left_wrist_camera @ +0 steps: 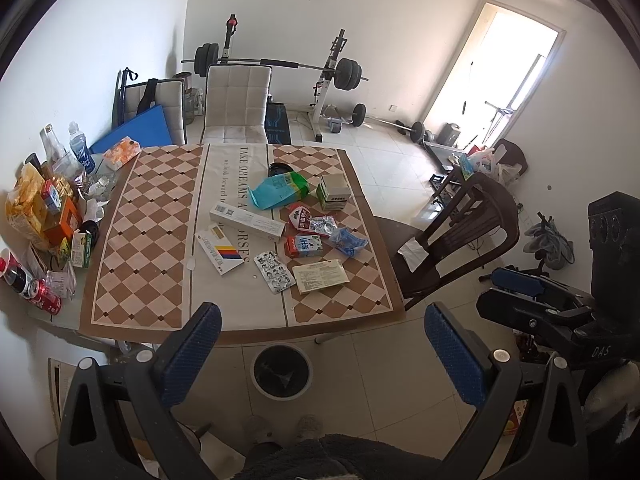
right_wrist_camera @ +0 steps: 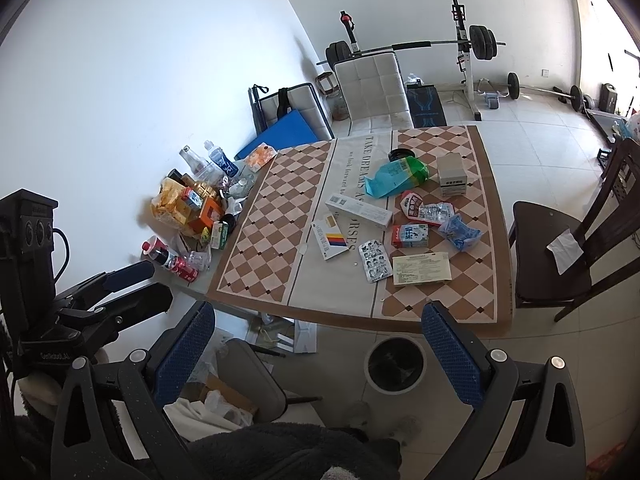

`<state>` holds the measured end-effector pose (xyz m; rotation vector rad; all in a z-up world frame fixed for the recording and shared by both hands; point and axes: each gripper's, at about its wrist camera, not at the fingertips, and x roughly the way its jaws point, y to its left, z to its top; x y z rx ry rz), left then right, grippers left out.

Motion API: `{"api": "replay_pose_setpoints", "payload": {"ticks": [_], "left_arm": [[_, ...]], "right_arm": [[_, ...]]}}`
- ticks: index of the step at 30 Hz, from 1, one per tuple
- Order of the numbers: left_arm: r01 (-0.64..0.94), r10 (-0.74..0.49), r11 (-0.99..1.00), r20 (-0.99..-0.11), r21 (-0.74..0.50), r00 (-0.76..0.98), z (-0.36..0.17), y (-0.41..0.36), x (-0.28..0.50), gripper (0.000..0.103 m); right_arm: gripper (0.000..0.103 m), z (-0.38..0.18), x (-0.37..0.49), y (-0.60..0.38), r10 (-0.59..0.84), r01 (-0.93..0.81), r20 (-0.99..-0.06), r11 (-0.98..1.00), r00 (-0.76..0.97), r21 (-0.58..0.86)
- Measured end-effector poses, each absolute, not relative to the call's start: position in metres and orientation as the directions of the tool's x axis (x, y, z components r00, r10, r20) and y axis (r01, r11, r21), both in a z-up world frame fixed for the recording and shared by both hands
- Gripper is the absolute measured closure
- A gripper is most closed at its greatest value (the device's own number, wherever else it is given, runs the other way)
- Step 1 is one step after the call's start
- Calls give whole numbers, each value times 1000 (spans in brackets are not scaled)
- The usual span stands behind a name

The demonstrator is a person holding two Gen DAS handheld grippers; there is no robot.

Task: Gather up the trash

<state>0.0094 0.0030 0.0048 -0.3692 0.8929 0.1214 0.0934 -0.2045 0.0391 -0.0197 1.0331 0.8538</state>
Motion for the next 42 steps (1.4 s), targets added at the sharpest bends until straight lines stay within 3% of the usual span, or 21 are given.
{"api": "replay_pose_setpoints", "payload": {"ticks": [42], "left_arm": [[-254,-51,930,-776,-267,628,5,5,8,0]], "right_arm": [[0,41,89,-195,614,-630,-756,685,227,367]]}}
